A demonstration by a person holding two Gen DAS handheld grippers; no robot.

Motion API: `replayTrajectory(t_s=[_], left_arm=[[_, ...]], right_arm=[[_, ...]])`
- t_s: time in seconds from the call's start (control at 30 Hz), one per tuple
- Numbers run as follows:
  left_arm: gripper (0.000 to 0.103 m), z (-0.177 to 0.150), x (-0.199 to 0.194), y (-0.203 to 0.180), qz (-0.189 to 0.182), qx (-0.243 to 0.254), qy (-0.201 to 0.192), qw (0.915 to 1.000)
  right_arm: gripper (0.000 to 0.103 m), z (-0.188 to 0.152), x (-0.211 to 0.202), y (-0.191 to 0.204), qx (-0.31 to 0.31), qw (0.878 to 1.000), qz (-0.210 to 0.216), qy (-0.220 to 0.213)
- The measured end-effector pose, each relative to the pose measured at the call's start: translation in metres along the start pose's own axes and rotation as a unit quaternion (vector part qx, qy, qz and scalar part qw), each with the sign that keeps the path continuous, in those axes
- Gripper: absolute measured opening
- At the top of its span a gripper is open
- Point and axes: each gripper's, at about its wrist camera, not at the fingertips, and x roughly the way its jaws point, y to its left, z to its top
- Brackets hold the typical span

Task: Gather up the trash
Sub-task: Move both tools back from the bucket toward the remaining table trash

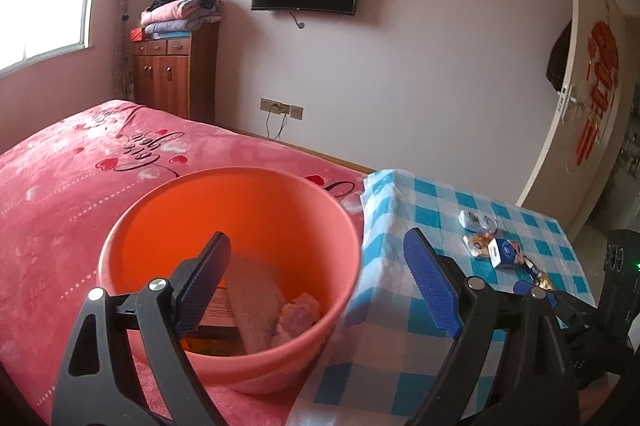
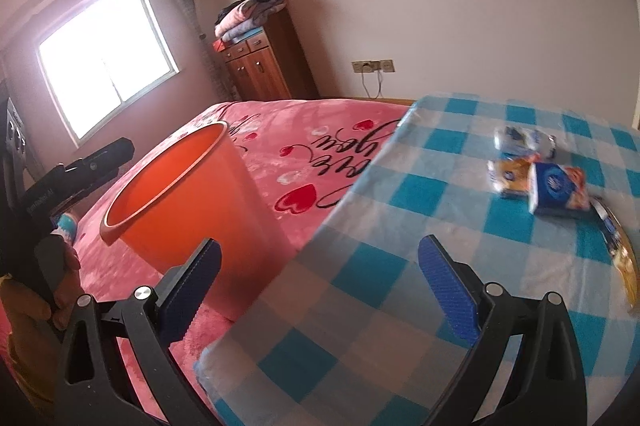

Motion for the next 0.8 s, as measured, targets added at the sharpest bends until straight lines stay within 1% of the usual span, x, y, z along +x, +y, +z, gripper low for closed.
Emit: replayTrajectory(t_s=[0.27, 0.37, 0.47, 0.63, 0.8], left_arm=[[0.089, -0.005, 0.006, -0.045, -0.004, 0.043, 0.016, 0.999], [0.089, -0.009, 0.012, -0.064, -0.011, 0.055, 0.028, 0.998], [0.089, -0.013, 0.016, -0.081, -0.02, 0.07, 0.035, 0.9967], [0.089, -0.019, 0.029, -0.117, -0.041, 0.101, 0.047, 0.9929], [0.089, -0.024, 0.045, -0.154, -0.058, 0.145, 0.051, 0.9865]], right_arm=[[0.097, -0.02, -0.019, -0.043, 0.035, 0.999, -0.009, -0.011], [0.097, -0.025, -0.028, -0.064, 0.057, 0.998, -0.01, -0.021], [0.097, -0.029, -0.037, -0.085, 0.074, 0.997, -0.021, -0.031], [0.097, -0.034, -0.052, -0.121, 0.103, 0.993, -0.039, -0.05], [0.097, -0.033, -0.07, -0.155, 0.124, 0.988, -0.06, -0.07]])
